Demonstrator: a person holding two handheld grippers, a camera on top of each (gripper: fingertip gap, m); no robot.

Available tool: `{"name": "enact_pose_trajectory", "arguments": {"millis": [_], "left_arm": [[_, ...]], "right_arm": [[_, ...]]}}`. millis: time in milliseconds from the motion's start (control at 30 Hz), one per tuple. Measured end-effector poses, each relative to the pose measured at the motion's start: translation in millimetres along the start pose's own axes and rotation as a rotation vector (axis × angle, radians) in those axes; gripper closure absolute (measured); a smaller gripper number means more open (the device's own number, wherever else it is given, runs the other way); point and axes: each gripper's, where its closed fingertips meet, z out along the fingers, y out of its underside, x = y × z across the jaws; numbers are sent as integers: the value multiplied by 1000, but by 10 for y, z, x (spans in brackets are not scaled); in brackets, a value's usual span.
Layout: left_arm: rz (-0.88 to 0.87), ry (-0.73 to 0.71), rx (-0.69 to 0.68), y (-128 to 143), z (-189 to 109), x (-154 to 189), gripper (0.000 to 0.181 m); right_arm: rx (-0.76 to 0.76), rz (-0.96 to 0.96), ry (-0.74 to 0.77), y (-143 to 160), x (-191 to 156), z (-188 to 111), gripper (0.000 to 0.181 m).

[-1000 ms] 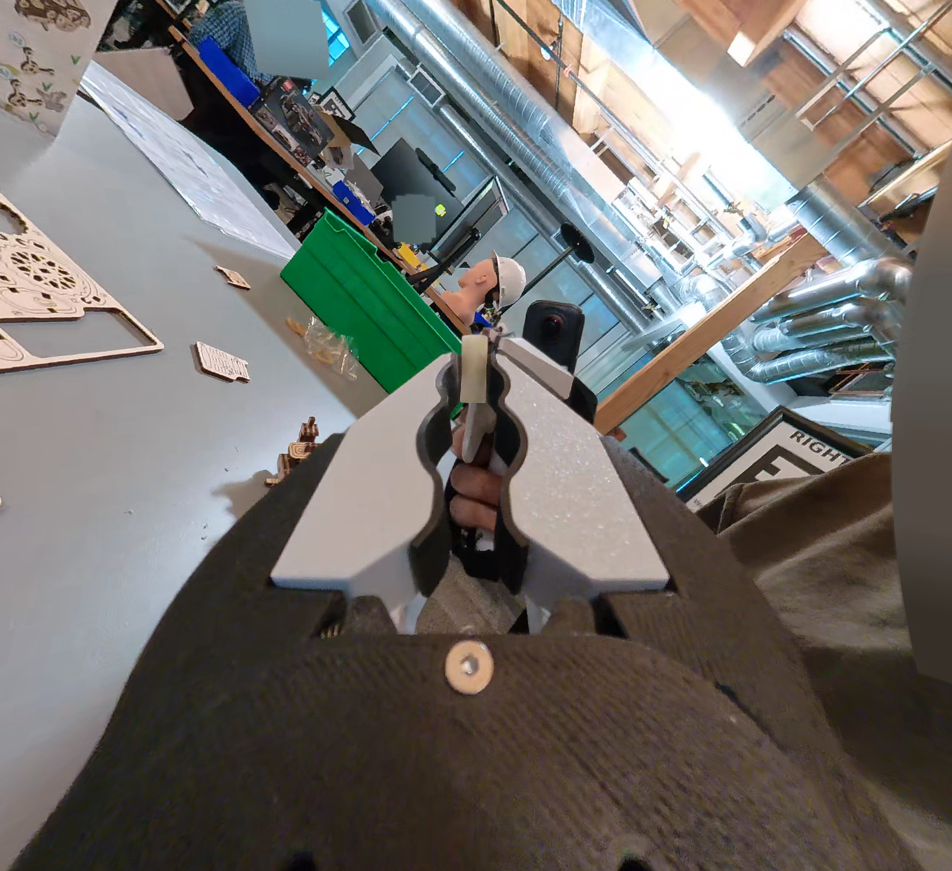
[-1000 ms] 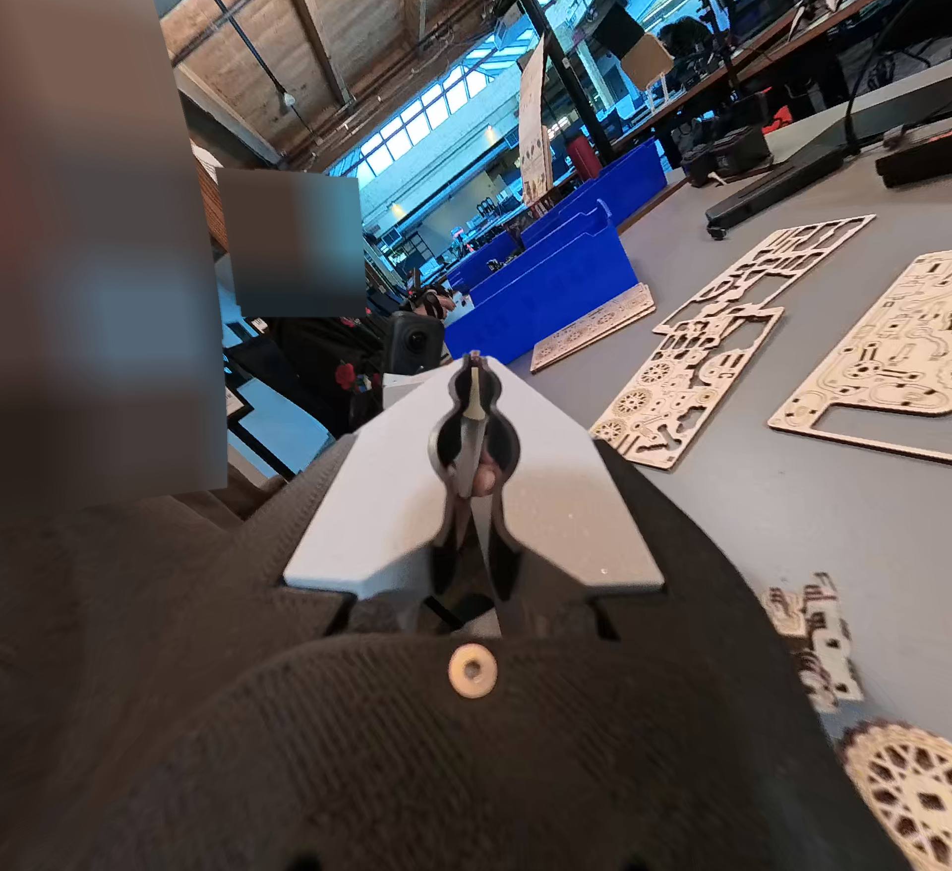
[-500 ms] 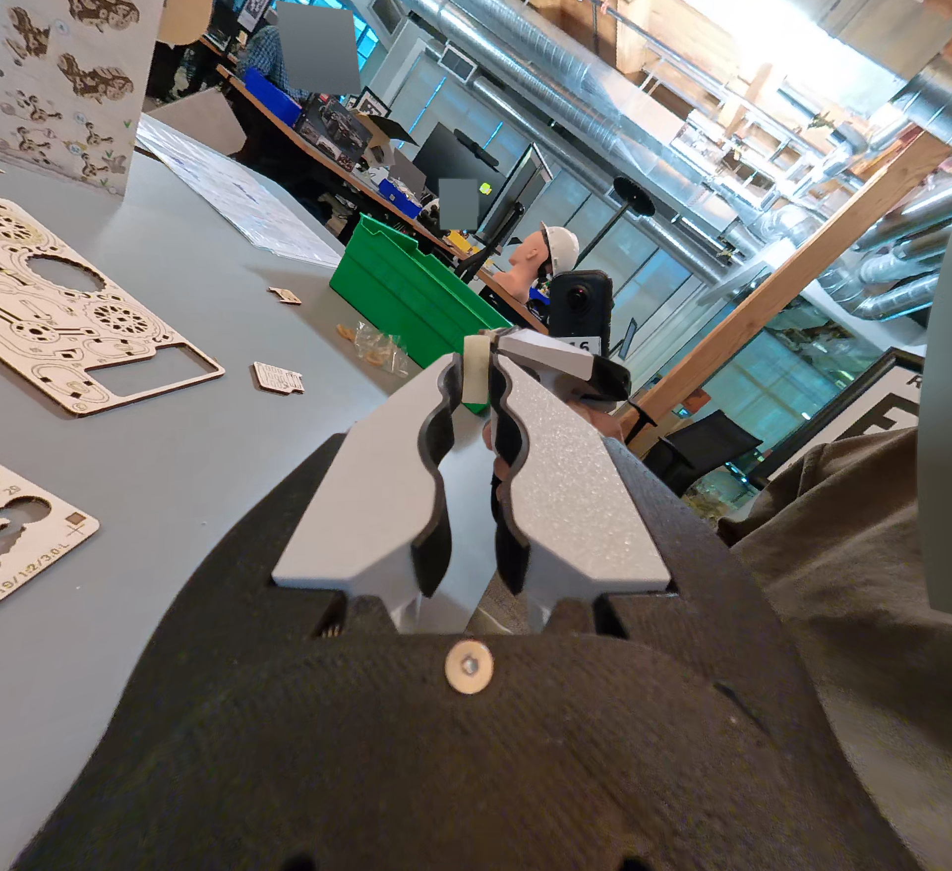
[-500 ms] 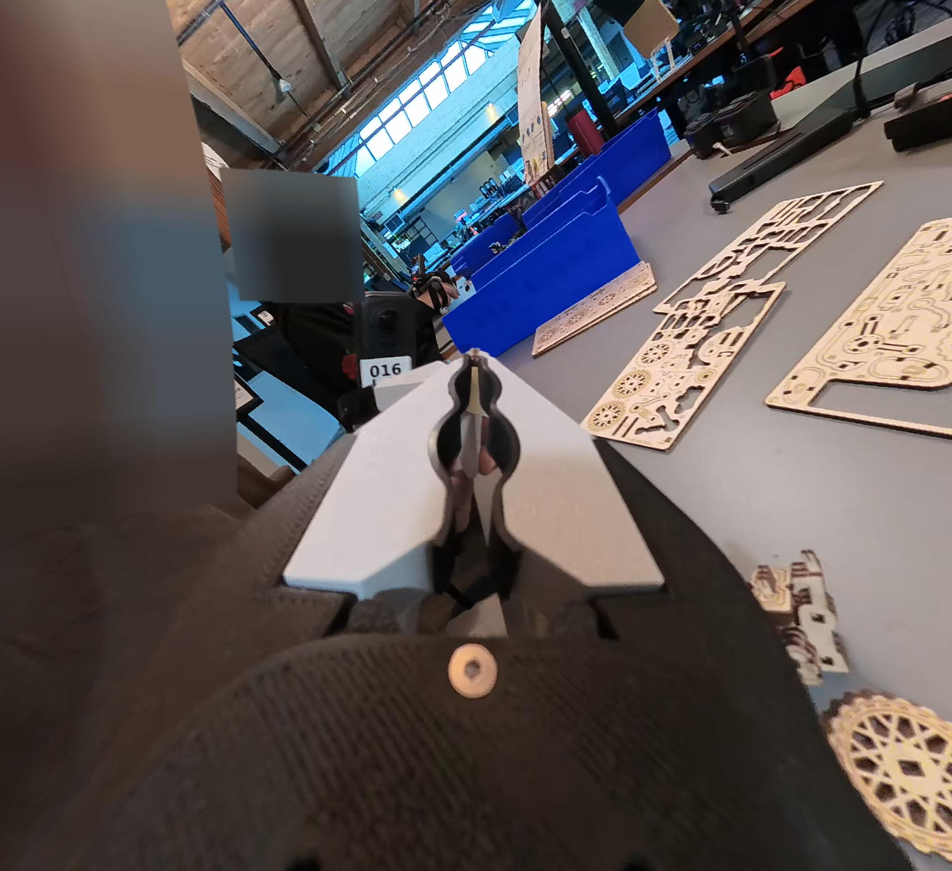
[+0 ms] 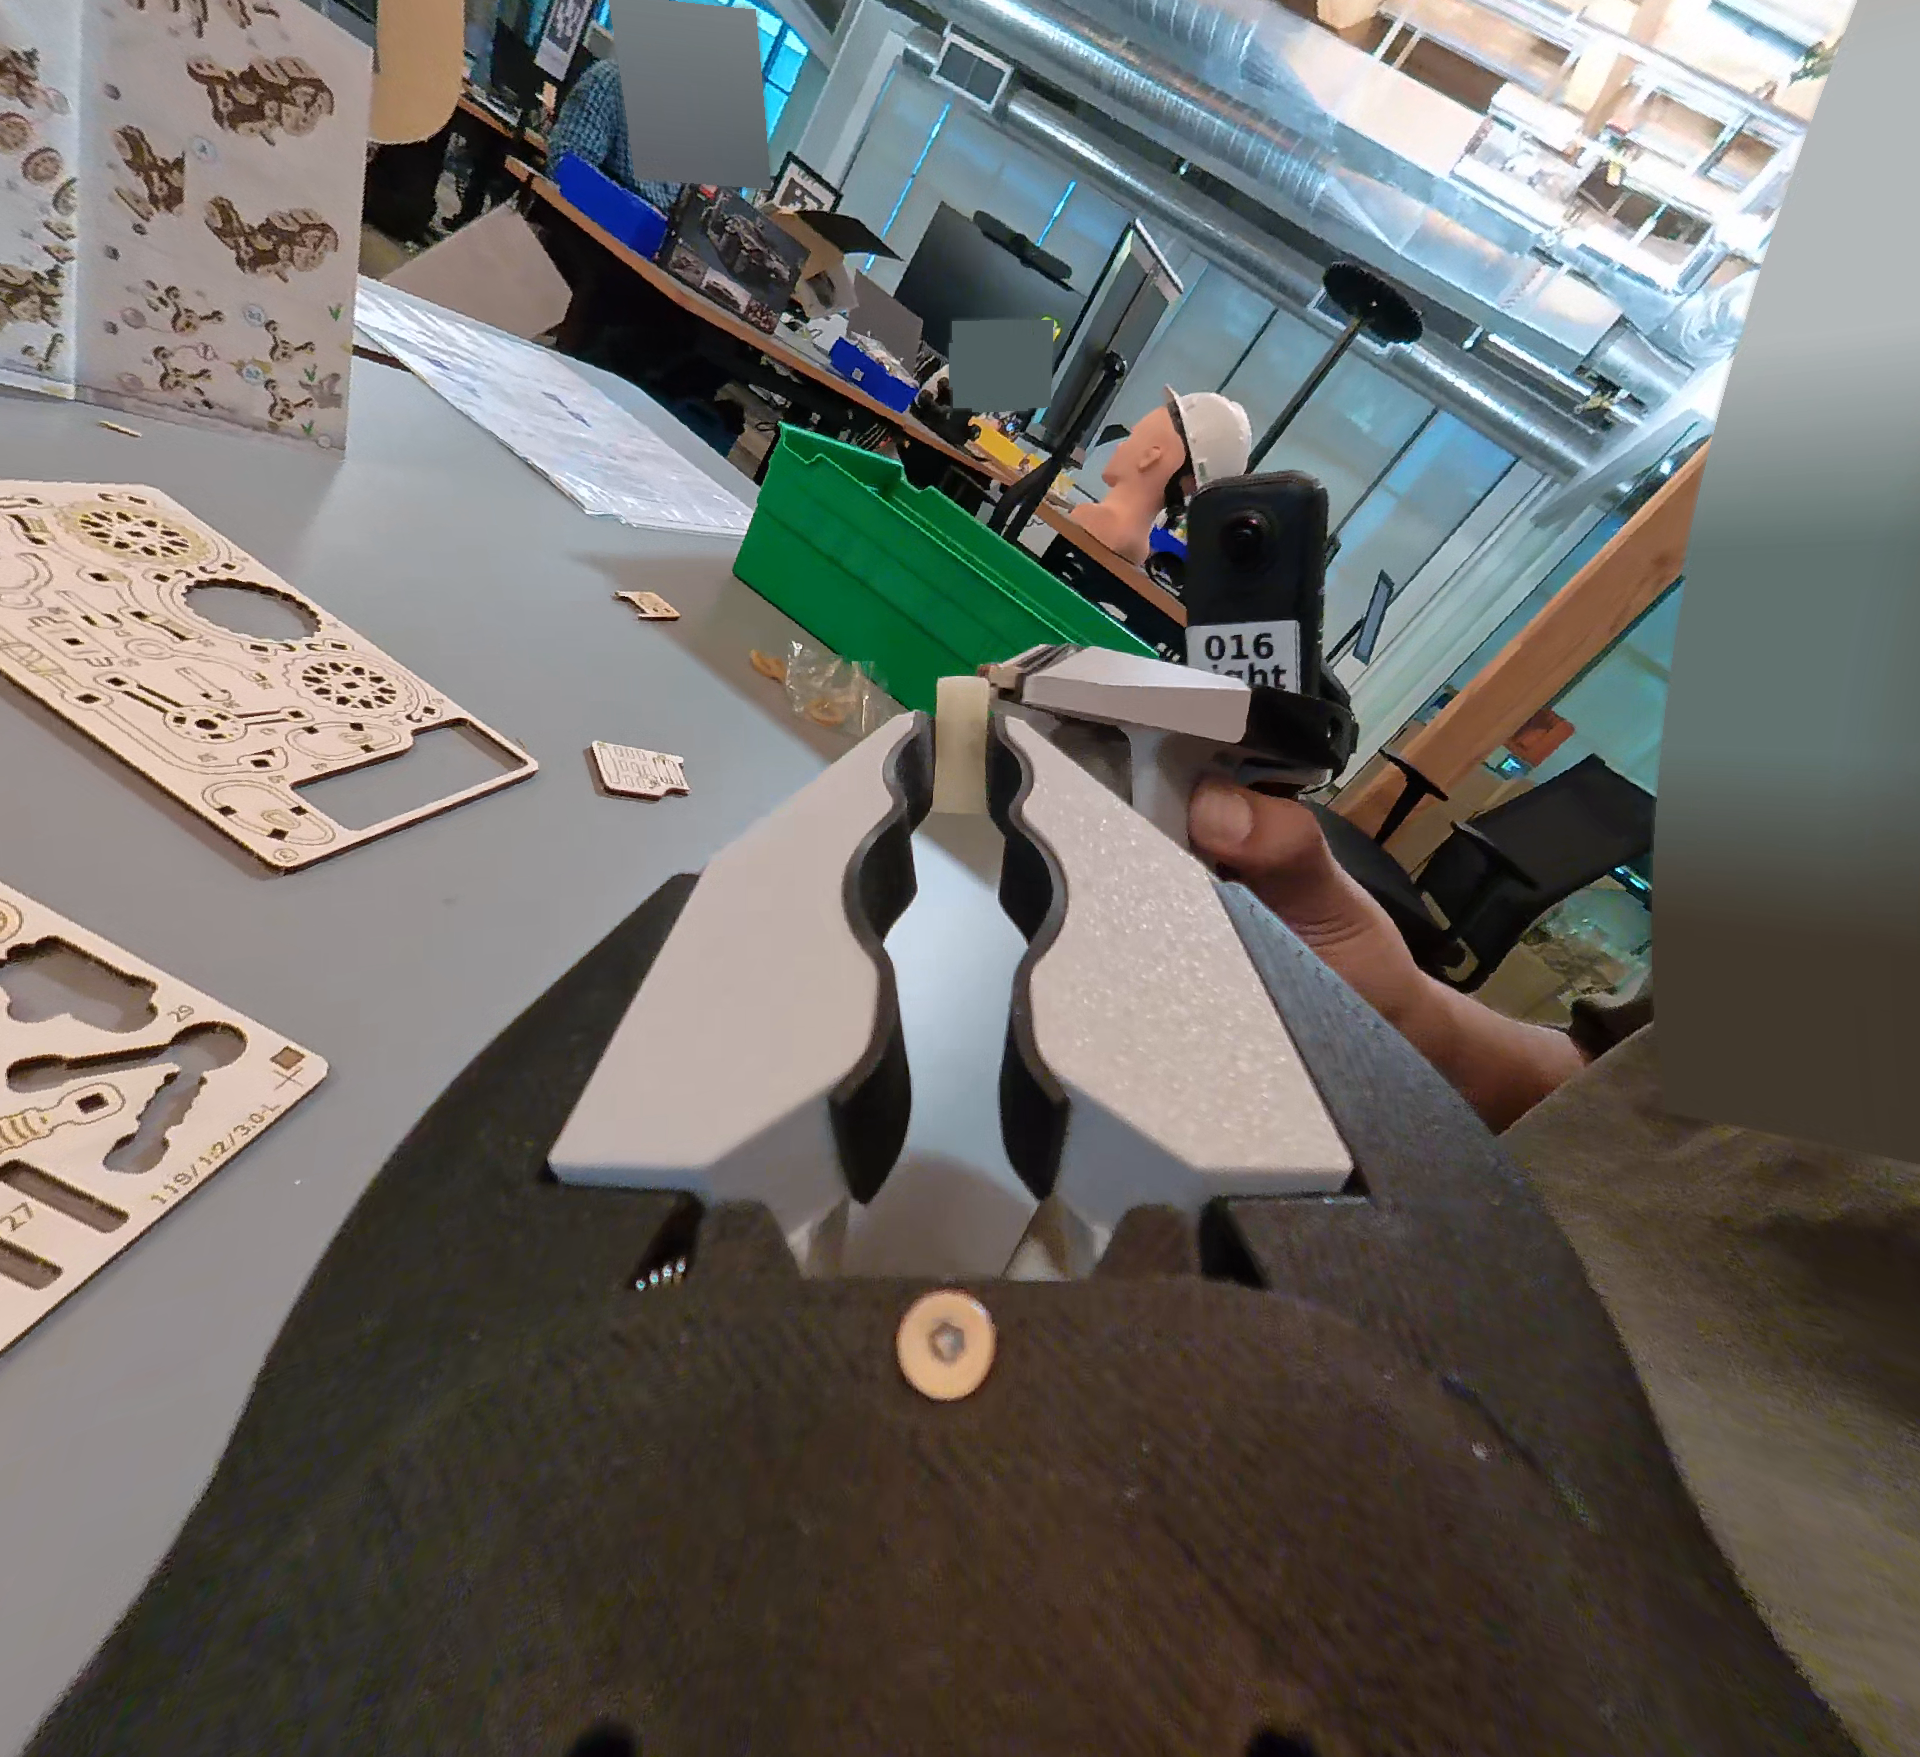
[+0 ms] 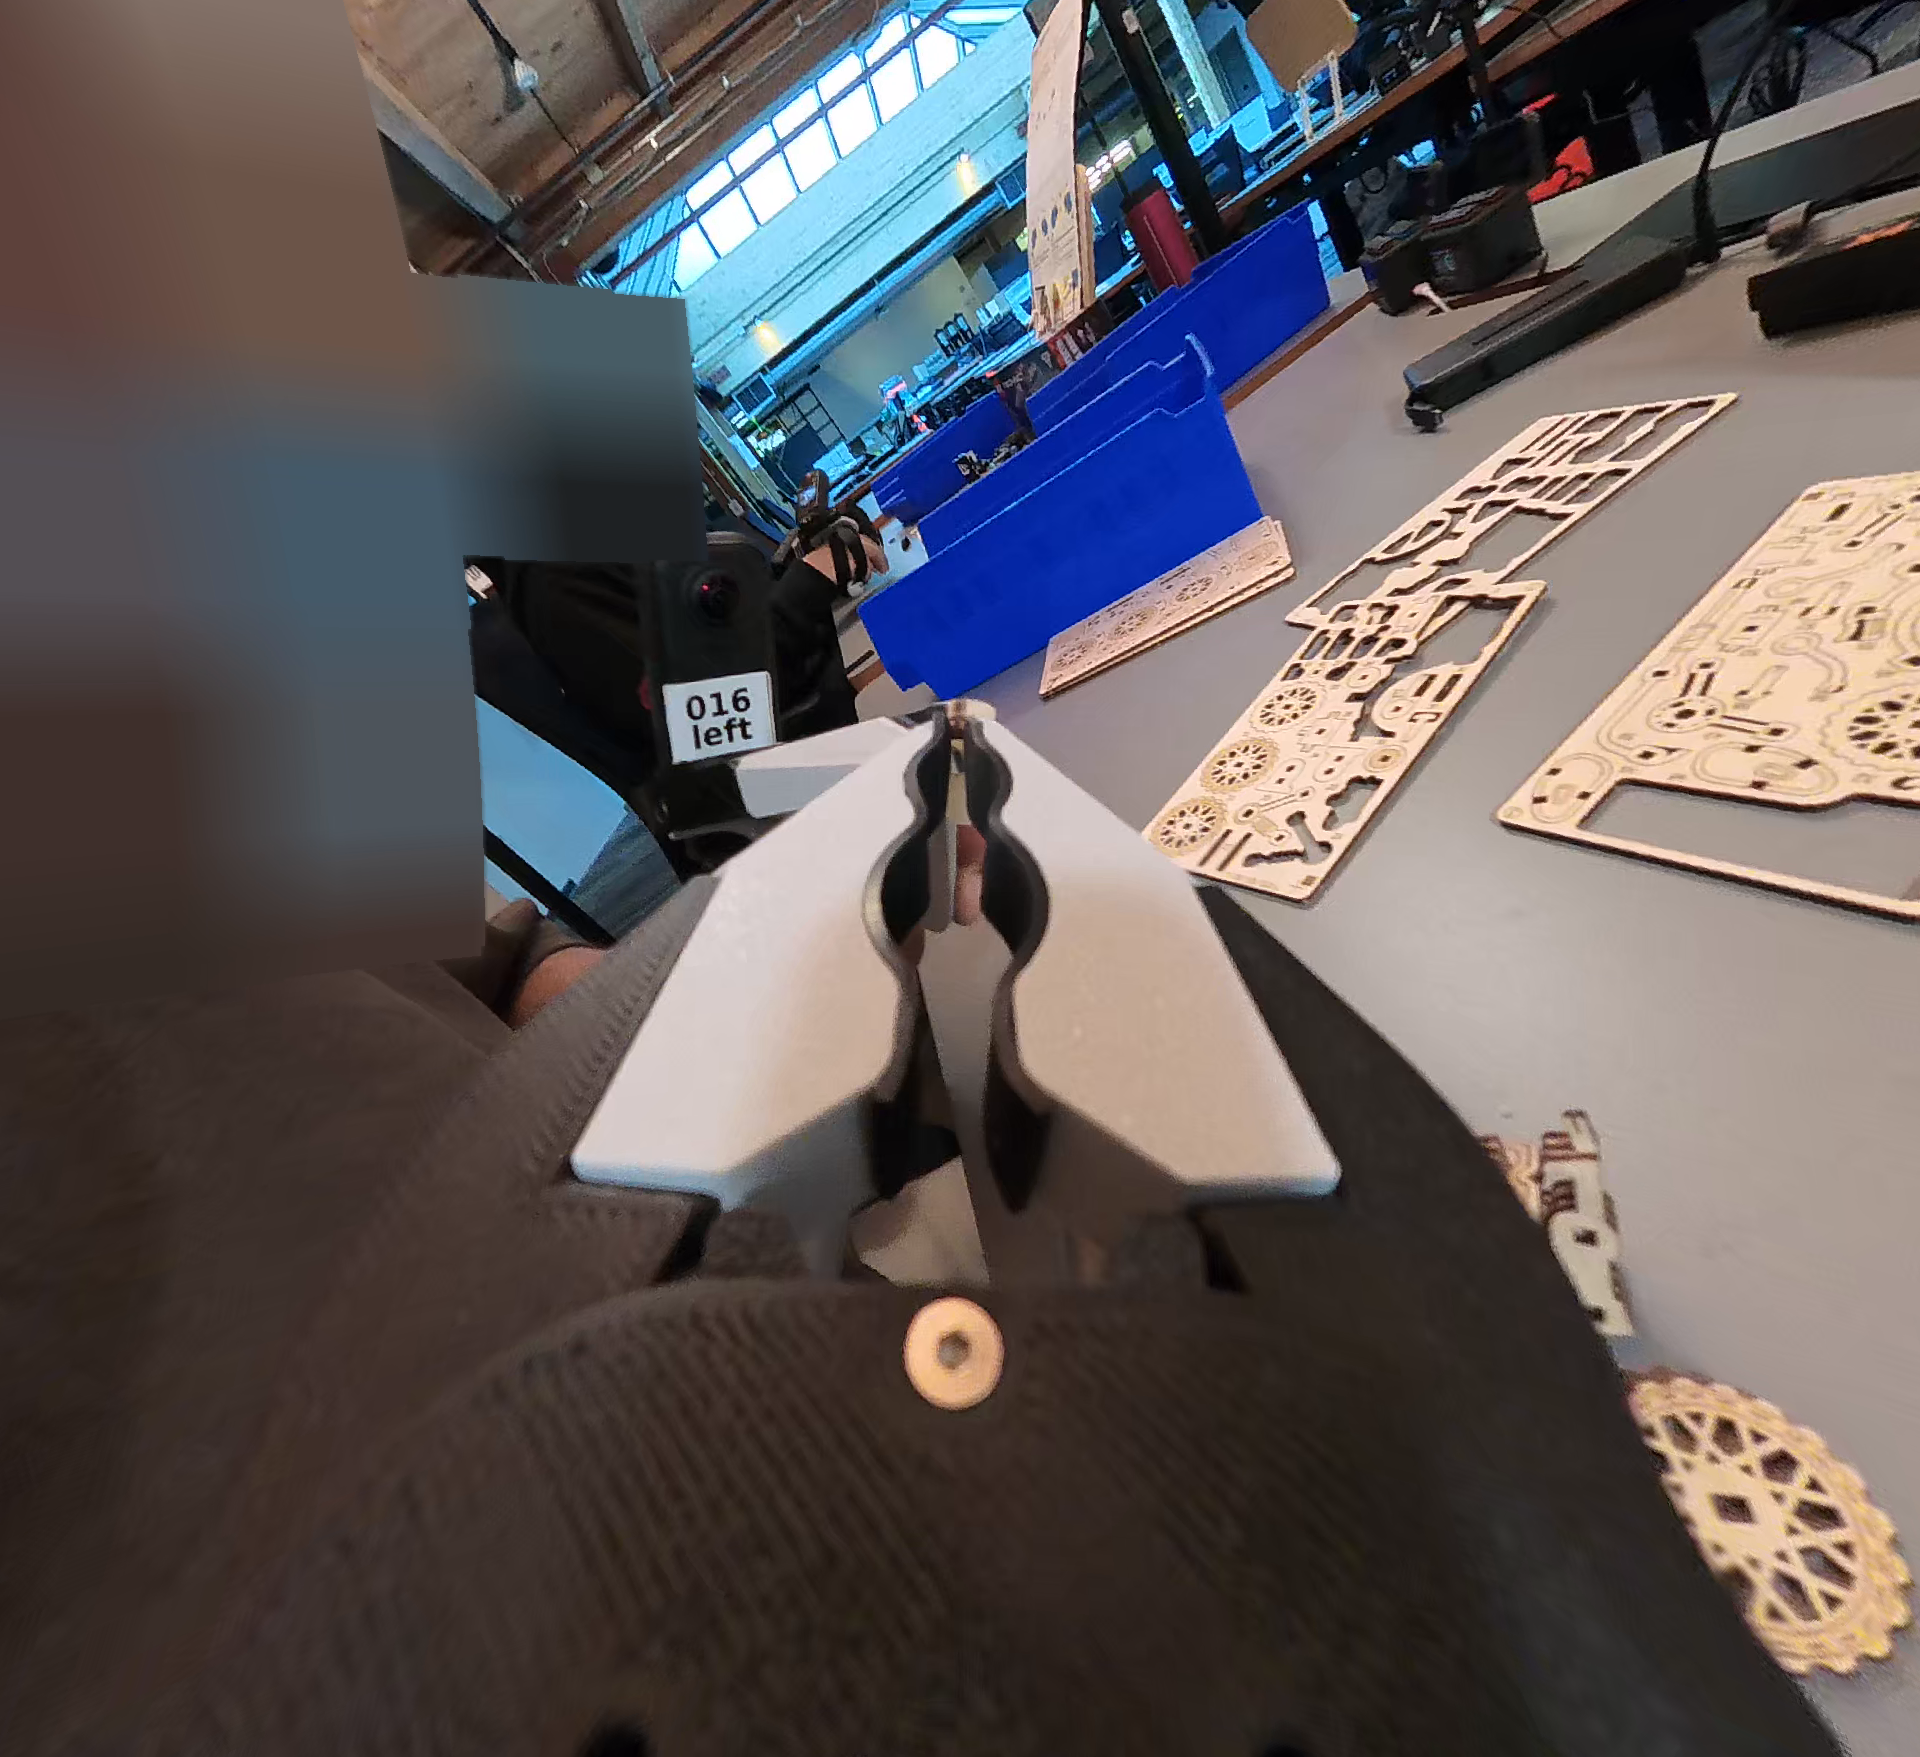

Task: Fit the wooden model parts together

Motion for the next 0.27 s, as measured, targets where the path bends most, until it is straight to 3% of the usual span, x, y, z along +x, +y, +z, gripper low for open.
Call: {"name": "enact_pose_trajectory", "arguments": {"millis": [267], "left_arm": [[67, -23, -19, 6, -3, -9, 174]], "right_arm": [[-16, -9, 4, 16, 6, -6, 180]]}}
